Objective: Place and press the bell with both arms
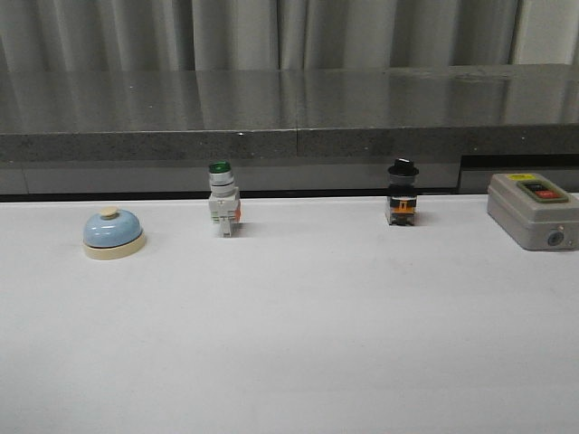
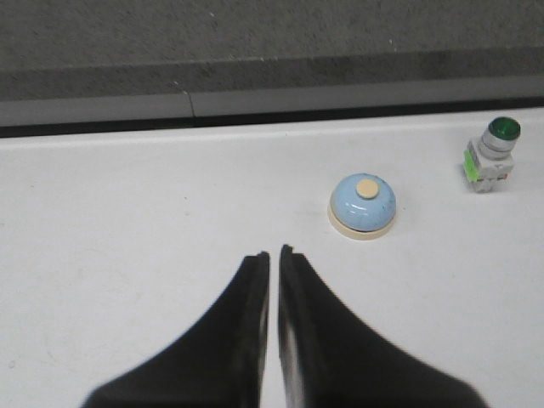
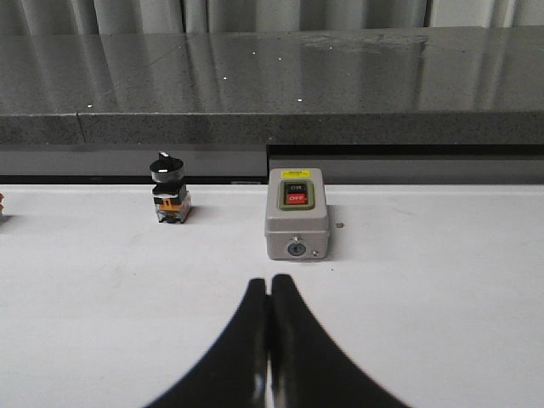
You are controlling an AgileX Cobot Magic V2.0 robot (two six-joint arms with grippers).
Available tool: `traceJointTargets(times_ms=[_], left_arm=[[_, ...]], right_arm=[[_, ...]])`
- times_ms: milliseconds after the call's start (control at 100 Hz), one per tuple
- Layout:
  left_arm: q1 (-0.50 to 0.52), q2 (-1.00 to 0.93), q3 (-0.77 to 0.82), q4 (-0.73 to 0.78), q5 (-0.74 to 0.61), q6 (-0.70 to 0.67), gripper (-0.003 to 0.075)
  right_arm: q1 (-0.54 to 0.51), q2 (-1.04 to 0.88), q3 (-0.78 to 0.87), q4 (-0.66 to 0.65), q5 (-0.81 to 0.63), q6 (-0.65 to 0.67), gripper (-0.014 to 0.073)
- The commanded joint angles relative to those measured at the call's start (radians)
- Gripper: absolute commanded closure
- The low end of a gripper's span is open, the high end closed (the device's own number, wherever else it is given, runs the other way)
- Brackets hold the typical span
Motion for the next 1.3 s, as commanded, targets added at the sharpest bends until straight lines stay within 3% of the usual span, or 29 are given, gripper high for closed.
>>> traceJointTargets(times_ms=[0, 70, 190, 280, 520, 800, 1290], left_arm=[[-0.032, 0.104, -0.105, -0.019, -0.027, 0.004, 0.0566], [-0.057, 0.185, -0.155, -0.019, -0.025, 0.004, 0.0429], [-0.100, 0.317, -0.236, -0.021, -0.025, 0.004, 0.0129], [-0.125, 0.414, -0.294, -0.024, -0.021, 0.004, 0.0036], [-0.159, 0.683, -0.445, -0.045, -0.009, 0.004, 0.0083], [-0.159, 0.933, -0.640, -0.073, 0.143, 0.004, 0.0090], [-0.159, 1.159, -0.795, -0.075, 0.143, 0.030, 0.0090]], right_arm=[[-0.006, -0.006, -0.002, -0.009, -0.080, -0.005, 0.0662], [-0.006, -0.006, -0.002, -0.009, -0.080, -0.005, 0.0662], [-0.006, -0.006, -0.002, -0.009, -0.080, -0.005, 0.0662], [-0.006, -0.006, -0.002, -0.009, -0.080, -0.005, 0.0662], [-0.006, -0.006, -0.002, -0.009, -0.080, -0.005, 0.0662], [-0.006, -0.006, -0.002, -0.009, -0.080, -0.005, 0.0662], [-0.006, -0.006, -0.002, -0.009, -0.080, -0.005, 0.0662]])
